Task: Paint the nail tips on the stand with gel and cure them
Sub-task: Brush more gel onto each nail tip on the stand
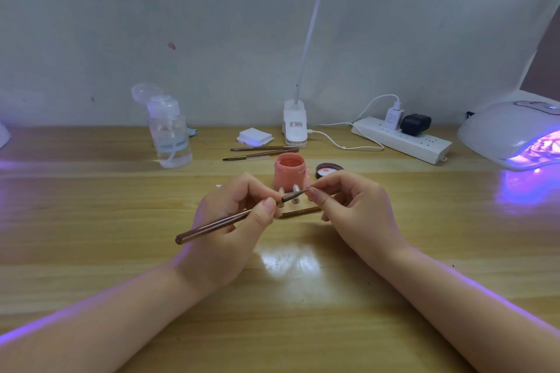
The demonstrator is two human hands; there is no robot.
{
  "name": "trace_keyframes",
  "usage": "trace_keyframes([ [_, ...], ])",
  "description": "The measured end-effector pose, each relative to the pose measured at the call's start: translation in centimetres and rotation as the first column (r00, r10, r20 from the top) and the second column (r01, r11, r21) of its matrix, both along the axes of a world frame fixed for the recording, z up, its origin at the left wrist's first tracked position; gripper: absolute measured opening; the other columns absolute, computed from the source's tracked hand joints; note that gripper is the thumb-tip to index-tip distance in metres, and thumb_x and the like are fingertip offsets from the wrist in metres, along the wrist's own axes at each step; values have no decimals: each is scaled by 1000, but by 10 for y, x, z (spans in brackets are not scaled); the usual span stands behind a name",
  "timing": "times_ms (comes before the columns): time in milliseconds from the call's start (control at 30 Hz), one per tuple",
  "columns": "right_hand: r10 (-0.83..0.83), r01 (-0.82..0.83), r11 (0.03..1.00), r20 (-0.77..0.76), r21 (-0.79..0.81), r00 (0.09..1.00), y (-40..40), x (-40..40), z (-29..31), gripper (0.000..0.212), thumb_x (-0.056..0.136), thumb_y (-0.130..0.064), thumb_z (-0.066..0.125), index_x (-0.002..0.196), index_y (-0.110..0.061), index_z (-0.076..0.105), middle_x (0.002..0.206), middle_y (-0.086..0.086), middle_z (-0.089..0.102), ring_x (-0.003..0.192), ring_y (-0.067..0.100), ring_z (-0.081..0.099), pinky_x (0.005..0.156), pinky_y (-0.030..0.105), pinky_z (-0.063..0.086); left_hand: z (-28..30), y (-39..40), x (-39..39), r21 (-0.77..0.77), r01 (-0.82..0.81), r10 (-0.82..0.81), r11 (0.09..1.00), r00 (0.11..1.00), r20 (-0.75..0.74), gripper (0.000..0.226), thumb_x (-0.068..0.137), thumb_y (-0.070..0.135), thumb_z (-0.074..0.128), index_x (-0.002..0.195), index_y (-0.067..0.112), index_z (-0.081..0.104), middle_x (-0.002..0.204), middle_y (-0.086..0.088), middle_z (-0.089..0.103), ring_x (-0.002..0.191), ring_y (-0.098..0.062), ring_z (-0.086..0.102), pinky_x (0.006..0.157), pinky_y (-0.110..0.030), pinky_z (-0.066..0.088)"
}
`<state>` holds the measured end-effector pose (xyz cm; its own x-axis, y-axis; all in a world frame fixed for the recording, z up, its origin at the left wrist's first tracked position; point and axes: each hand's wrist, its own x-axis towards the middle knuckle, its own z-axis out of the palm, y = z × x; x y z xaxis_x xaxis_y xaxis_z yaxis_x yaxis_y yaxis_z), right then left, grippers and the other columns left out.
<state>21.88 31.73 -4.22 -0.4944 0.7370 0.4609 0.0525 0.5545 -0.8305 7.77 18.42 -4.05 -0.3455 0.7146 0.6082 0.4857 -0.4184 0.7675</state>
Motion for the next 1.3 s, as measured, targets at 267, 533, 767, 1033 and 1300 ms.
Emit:
trace_keyframes([
  [267,42,-43,998,-22,-35,999,0,-1,0,13,82,-11,75,77,-22,71,68,-2,68,59,21,61,53,17,47,-1,2,1,-38,-32,33,999,999,42,13,83,42,57,87,33,64,83,3,73,79,-13,69,73,-27,56],
  [533,32,-32,999,-10,-31,999,2,-1,-2,15,82,-13,76,76,-26,70,70,-3,68,57,20,63,54,19,49,1,1,1,11,-30,30,999,999,32,13,86,36,56,88,27,64,83,4,72,75,-10,68,70,-23,55],
  [767,-19,18,999,17,30,1000,1,0,-2,11,82,-17,76,79,-26,71,69,-9,68,61,25,62,67,46,54,1,0,3,-49,-41,38,998,998,-59,13,84,35,61,89,27,69,85,0,73,81,-14,68,72,-23,51],
  [1033,-43,41,997,33,58,999,0,0,-3,10,82,-19,76,79,-27,70,69,-10,68,62,25,62,68,48,53,2,2,2,-31,-83,81,996,995,-54,7,86,31,64,90,27,68,85,7,74,82,-10,69,71,-17,51],
  [1300,-48,47,999,-34,-11,998,-1,0,-1,8,83,-16,74,80,-23,71,72,-2,71,64,27,64,66,51,54,2,1,-1,4,-92,92,996,996,-2,14,84,37,54,83,26,63,79,8,71,74,-5,65,67,-17,50],
])
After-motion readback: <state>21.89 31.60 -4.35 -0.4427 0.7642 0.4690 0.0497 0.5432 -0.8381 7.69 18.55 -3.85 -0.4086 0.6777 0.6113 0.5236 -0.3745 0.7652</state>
